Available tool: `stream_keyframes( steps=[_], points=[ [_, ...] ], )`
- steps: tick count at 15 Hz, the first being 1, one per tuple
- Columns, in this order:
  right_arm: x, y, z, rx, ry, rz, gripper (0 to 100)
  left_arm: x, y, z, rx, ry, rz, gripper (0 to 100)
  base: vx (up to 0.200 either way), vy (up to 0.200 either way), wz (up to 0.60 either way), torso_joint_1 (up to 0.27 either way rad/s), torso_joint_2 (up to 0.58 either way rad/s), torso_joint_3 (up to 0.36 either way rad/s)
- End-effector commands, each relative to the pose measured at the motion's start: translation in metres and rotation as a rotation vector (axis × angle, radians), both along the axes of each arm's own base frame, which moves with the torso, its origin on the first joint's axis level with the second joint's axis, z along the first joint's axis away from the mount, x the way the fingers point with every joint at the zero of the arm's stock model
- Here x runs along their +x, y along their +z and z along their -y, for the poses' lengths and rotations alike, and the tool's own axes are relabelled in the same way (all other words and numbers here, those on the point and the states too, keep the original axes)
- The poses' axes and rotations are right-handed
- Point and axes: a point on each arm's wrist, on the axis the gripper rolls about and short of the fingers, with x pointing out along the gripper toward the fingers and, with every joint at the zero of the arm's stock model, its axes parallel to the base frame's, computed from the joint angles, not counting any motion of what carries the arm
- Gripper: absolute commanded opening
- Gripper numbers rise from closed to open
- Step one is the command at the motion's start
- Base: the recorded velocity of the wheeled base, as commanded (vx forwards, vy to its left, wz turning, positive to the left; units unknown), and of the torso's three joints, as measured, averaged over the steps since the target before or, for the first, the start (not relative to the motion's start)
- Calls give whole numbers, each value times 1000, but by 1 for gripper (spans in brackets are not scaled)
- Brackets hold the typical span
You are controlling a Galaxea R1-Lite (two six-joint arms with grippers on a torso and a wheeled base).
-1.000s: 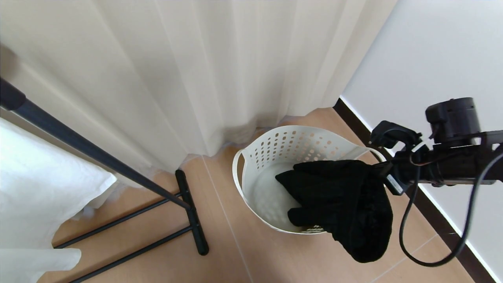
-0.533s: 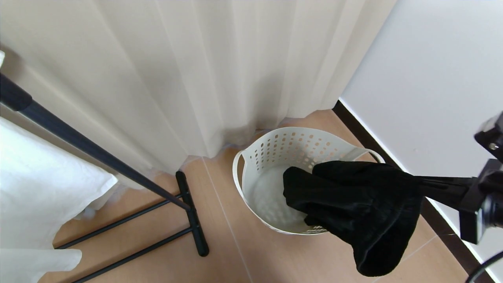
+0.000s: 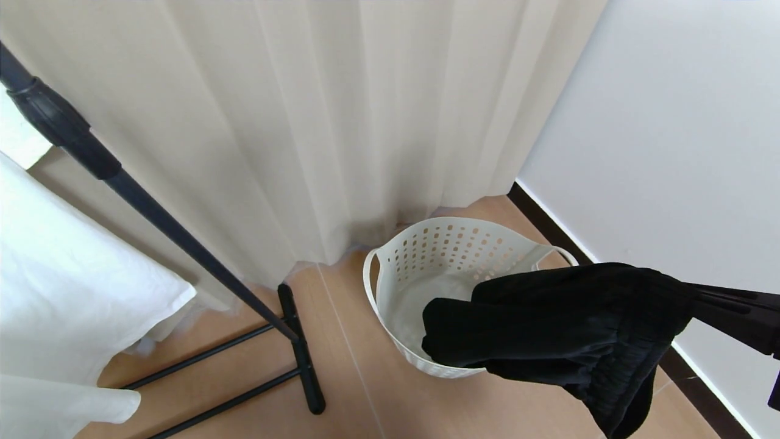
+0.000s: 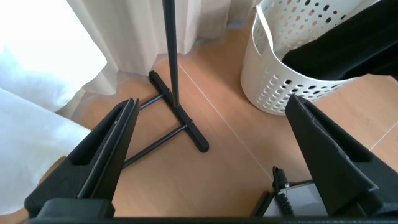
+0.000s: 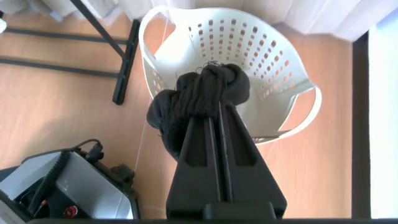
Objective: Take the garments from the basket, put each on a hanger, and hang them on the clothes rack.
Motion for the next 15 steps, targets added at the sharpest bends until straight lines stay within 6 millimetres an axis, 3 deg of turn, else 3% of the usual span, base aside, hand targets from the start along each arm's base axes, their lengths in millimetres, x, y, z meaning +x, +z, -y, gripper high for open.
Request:
stream_keyframes(
  steps=[1, 9, 15],
  points=[
    [0, -3, 0, 0, 3, 0, 0, 0, 0, 0, -1, -1, 0, 100, 0, 0, 0, 2, 2, 203],
    [2, -7, -1, -12, 3, -15, 0, 0, 0, 0, -4, 0, -1, 100, 0, 0, 0, 3, -9, 190],
    [2, -7, -1, -10, 3, -12, 0, 0, 0, 0, -3, 2, -1, 100, 0, 0, 0, 41, -369, -126]
  ],
)
